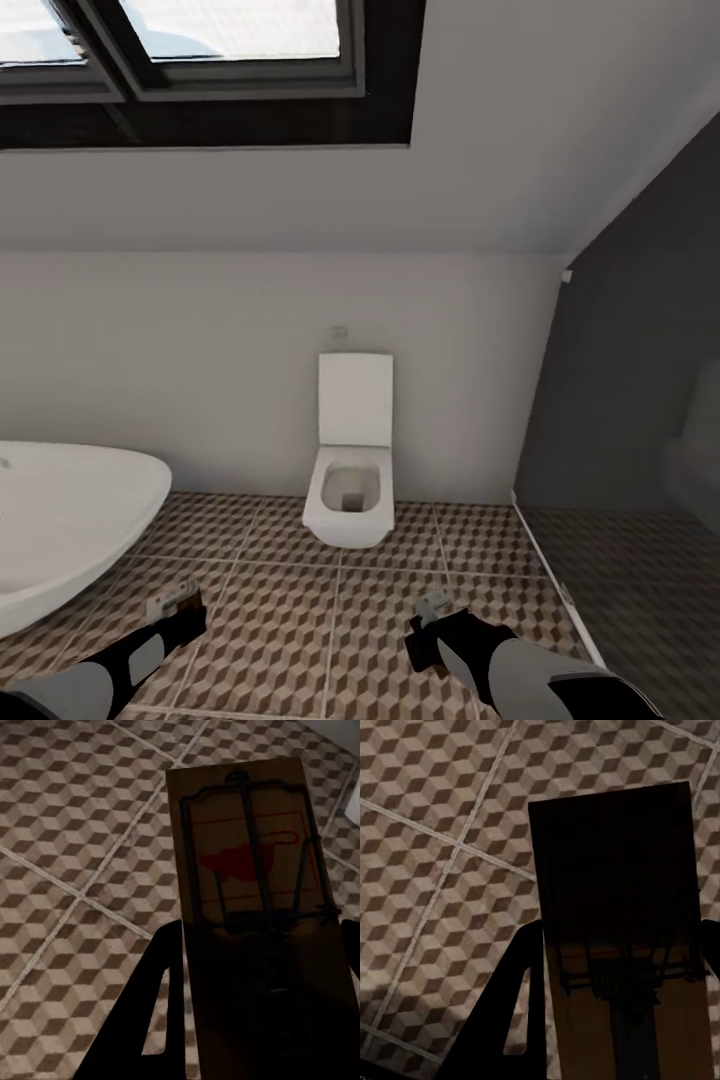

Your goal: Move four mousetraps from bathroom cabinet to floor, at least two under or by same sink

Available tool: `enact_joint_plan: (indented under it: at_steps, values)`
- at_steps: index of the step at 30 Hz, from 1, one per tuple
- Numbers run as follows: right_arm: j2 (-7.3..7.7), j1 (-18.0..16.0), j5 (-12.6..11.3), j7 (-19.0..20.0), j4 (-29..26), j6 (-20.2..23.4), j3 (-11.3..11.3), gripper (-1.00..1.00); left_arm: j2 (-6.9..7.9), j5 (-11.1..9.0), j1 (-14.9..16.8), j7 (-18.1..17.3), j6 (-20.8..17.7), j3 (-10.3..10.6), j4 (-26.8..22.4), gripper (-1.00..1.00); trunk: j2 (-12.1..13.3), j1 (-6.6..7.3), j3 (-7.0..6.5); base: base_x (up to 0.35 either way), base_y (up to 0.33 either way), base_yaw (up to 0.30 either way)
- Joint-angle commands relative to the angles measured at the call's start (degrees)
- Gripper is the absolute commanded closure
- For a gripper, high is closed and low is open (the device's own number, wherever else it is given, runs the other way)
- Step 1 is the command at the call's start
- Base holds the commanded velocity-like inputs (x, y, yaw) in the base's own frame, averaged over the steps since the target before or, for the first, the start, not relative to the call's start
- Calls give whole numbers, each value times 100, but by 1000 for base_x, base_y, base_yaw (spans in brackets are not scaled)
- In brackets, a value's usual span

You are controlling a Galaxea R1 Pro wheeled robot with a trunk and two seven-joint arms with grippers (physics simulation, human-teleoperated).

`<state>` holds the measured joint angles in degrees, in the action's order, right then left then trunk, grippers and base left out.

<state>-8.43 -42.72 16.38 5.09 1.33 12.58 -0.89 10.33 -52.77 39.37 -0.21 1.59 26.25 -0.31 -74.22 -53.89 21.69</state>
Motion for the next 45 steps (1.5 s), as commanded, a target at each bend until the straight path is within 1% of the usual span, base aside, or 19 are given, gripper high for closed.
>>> enact_joint_plan:
  at_steps: [1, 6, 14, 19, 24, 27, 35, 36, 38, 39, 40, 41, 42, 43, 45]
  values:
    - [-1, -9, 28, 18, 8, 13, -8, 100, 0, -31, 1, 23, 9, 47, -4, 100, -4, -1, 7, 109, 325, 0]
    - [2, -9, 17, 15, 8, 17, -8, 100, -4, -31, 1, 28, 8, 47, -5, 100, -4, -1, 7, 111, 233, -96]
    - [7, -9, 14, 18, 8, 16, -8, 100, -23, -29, 1, 29, 8, 47, -4, 100, -4, -1, 7, 20, 36, -194]
    - [8, -9, 4, 26, 8, 20, -8, 100, -44, 13, 1, 26, 2, 52, -5, 100, -4, -1, 7, 1, 1, -27]
    - [8, -9, -7, 27, 8, 18, -3, 100, -154, 42, 1, 29, 6, 55, -5, 100, -4, -1, 7, 0, 0, -4]
    - [8, -9, -8, 20, 8, 27, -7, 100, -189, 47, 1, 29, 8, 56, -5, 100, -4, -1, 7, 0, 0, 0]
    - [18, -9, -9, 9, 8, -24, -1, 100, -202, 43, 1, 32, 8, 56, -5, 100, -4, -1, 7, 0, 0, 0]
    - [164, -9, -9, 2, 8, -67, 1, 100, -288, 42, 1, 43, 4, 56, -5, 100, -4, -1, 7, 125, 0, 0]
    - [303, -9, -20, -3, 8, -118, 1, 100, -360, 63, 1, 49, 2, 58, -5, 100, -4, -1, 7, 219, 0, 0]
    - [375, -9, -33, -5, 8, -167, 1, 100, -381, 114, 1, 47, 1, 60, -5, 100, -4, -1, 7, 271, 0, 0]
    - [468, -9, -79, -7, 8, -249, 4, 100, -401, 262, 1, 39, -1, 61, -5, 100, -4, -1, 7, 296, 0, 0]
    - [491, -9, -99, -7, 8, -270, 5, 100, -406, 328, 1, 37, -1, 61, -5, 100, -4, -1, 7, 302, 0, 0]
    - [526, -9, -139, -7, 8, -300, 4, 100, -415, 468, 1, 28, -4, 61, -5, 100, -4, -1, 7, 310, 0, 0]
    - [538, -9, -158, -8, 8, -312, 3, 100, -421, 536, 1, 25, -5, 62, -5, 100, -4, -1, 7, 312, 0, 0]
    - [564, -9, -201, -8, 8, -341, 2, 100, -435, 757, 1, 21, -36, 60, -5, 100, -4, -1, 7, 318, 0, 0]
